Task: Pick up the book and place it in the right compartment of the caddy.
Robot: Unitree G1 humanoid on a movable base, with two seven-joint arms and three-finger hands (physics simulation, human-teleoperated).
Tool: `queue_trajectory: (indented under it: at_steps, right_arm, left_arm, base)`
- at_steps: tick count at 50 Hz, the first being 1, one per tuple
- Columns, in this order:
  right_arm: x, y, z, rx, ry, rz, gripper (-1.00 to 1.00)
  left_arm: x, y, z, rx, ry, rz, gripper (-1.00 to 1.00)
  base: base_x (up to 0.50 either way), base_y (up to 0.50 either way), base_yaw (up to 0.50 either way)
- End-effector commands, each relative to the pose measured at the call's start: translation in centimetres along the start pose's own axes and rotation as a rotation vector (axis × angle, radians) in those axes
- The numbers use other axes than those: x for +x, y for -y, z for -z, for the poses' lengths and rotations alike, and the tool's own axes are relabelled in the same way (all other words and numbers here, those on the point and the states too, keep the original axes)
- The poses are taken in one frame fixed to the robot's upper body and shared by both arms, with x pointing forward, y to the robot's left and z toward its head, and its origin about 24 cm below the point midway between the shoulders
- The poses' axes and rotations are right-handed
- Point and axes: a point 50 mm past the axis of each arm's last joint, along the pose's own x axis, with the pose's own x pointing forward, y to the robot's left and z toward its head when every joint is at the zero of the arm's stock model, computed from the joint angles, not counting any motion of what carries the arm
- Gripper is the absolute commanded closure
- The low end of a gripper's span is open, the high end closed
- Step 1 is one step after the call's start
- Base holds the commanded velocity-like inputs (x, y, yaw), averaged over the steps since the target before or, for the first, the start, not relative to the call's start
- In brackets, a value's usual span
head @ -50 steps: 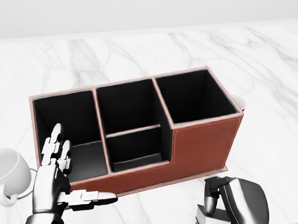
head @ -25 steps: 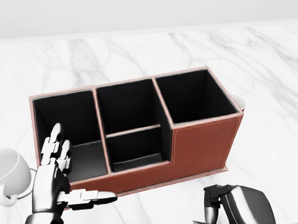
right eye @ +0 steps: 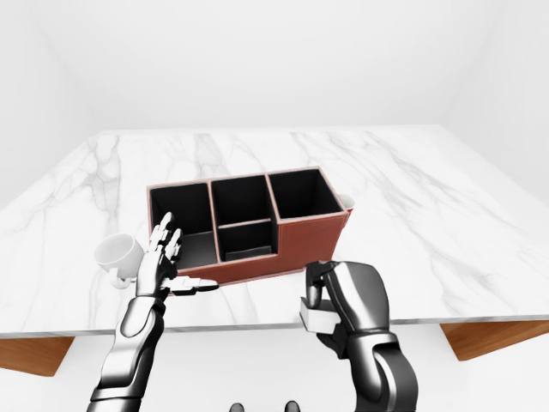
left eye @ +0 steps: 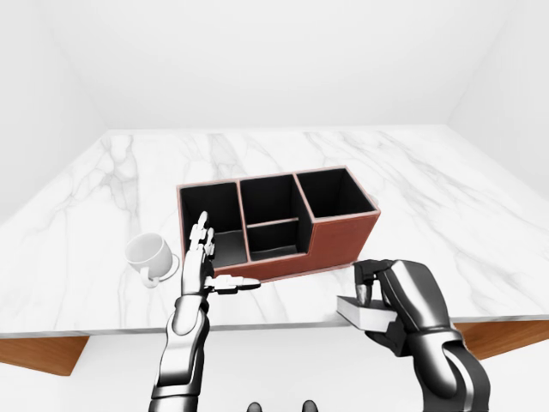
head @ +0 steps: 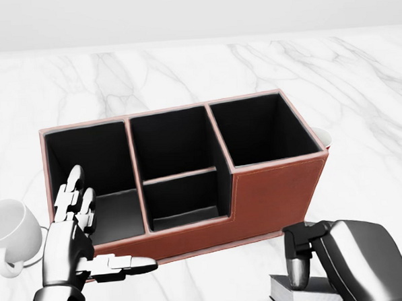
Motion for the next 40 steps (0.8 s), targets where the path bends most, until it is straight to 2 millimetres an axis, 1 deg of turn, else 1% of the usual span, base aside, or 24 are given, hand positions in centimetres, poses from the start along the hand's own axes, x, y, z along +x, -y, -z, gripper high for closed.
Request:
queue_trajectory:
  at_steps: [1,3,7,10,14,20,26,29,32,33,38,40]
  right_arm:
    - [0.0,3.1,-1.8,-0.042,0.057,0.052,1.0]
    - [0.0,3.5,-2.1,-0.051,0.069,0.052,1.0]
    - [0.2,5.4,-3.3,-0.069,0.1,0.067,1.0]
    - [0.3,6.4,-4.0,-0.087,0.129,0.069,1.0]
    - [0.6,7.2,-4.9,-0.112,0.174,0.071,1.0]
    - [1.6,8.3,-5.8,-0.157,0.221,0.137,1.0]
    - [1.8,10.3,-7.3,-0.208,0.284,0.262,1.0]
    - [1.6,12.2,-8.4,-0.258,0.332,0.379,1.0]
    - [1.2,13.3,-9.2,-0.29,0.361,0.456,1.0]
    - [1.0,14.0,-9.7,-0.307,0.379,0.507,1.0]
    - [0.7,15.0,-10.5,-0.338,0.406,0.583,1.0]
    - [0.5,15.9,-11.1,-0.351,0.421,0.642,1.0]
  left_arm:
    - [0.0,0.0,0.0,0.002,0.002,0.0,-1.0]
    - [0.0,0.0,0.0,0.003,0.003,0.0,-1.0]
    - [0.0,0.0,0.0,0.006,0.004,0.0,-1.0]
    - [0.0,0.0,0.0,0.007,0.005,0.001,-1.0]
    - [-0.1,0.1,0.0,0.009,0.008,0.0,-1.0]
    - [-0.1,0.1,0.0,0.012,0.01,0.0,-1.0]
    - [-0.1,0.1,0.0,0.013,0.011,0.001,-1.0]
    - [-0.1,0.1,0.0,0.015,0.01,0.001,-1.0]
    - [-0.1,0.1,0.0,0.015,0.01,0.002,-1.0]
    - [-0.1,0.1,0.0,0.016,0.01,0.002,-1.0]
    - [-0.1,0.1,0.0,0.017,0.011,0.002,-1.0]
    - [-0.2,0.1,0.0,0.017,0.011,0.003,-1.0]
  base:
    - [0.0,0.0,0.0]
    - [0.0,0.0,0.0]
    - [0.0,0.0,0.0]
    - [0.0,0.0,0.0]
    - [0.0,0.0,0.0]
    - [0.0,0.0,0.0]
    - [0.0,0.0,0.0]
    - [0.0,0.0,0.0]
    - [0.0,0.0,0.0]
    - [0.0,0.0,0.0]
    - [0.0,0.0,0.0]
    - [0.0,0.0,0.0]
